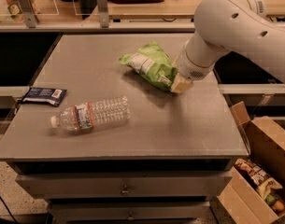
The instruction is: Pick green rice chip bag
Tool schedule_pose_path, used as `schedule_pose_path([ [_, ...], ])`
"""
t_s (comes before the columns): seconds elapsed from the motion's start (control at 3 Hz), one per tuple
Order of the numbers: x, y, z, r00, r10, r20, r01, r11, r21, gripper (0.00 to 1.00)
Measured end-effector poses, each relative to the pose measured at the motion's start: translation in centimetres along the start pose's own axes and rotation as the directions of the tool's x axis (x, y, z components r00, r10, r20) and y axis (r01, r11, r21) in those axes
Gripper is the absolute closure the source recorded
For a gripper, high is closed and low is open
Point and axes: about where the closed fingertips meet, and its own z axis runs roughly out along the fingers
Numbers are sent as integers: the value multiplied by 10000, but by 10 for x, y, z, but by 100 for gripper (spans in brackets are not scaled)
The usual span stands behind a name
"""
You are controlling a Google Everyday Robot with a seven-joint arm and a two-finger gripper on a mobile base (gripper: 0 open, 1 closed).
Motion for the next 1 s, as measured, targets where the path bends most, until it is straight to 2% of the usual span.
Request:
schedule_pose_path([
  [0.33,0,0,0,10000,3,-16,-3,10000,-20,100],
  [0.67,-10,5,-19,9999,-121,-9,122,9996,265,100],
  [1.0,-17,6,-39,9985,-21,547,-21,9970,767,100],
])
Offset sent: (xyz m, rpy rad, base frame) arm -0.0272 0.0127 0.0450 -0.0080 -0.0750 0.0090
